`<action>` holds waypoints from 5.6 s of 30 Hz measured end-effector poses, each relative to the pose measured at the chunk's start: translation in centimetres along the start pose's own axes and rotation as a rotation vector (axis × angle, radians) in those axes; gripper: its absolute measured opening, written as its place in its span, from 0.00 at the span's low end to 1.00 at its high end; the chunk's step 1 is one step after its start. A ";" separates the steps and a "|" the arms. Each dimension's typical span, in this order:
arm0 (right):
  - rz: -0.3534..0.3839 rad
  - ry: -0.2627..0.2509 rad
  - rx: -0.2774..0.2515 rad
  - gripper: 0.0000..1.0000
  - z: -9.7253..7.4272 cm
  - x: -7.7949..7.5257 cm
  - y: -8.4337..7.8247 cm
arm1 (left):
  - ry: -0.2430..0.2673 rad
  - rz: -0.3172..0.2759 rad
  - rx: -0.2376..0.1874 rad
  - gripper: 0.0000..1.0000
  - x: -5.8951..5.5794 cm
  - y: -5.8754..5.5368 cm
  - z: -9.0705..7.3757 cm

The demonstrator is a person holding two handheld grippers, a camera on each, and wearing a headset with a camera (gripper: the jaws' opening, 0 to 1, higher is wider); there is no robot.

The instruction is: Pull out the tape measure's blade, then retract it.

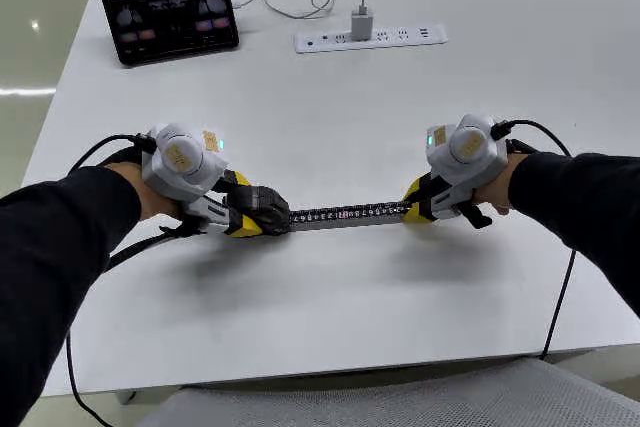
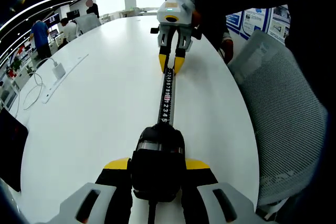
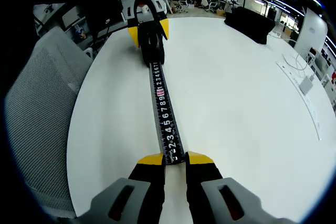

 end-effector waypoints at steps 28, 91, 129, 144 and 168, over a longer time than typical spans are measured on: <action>0.011 -0.012 0.014 0.10 -1.1 -0.5 -1.2 | 0.001 -0.006 -0.009 0.32 0.1 -0.1 0.0; 0.028 -0.027 0.051 0.09 -3.0 -1.3 -4.0 | 0.016 -0.017 -0.022 0.32 -0.1 -0.1 0.0; 0.037 -0.025 0.065 0.10 -3.5 -1.7 -4.5 | 0.011 -0.019 -0.026 0.32 -0.1 -0.1 0.0; 0.050 -0.020 0.069 0.10 -3.5 -1.6 -4.5 | 0.013 -0.013 -0.026 0.32 -0.1 -0.2 0.0; -0.011 -0.016 0.103 0.12 -3.4 -1.3 -4.1 | 0.017 0.026 -0.002 0.33 -0.2 0.2 0.2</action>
Point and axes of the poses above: the centre of the closed fingertips' face, and the gripper's own axes: z roughly forward along the fingers, x roughly to its left, y roughly out of its top, the point moved 10 cm from there along -z, roughly backward along the fingers, and after that the axes turned 7 degrees about -y, right-handed, at the moved point
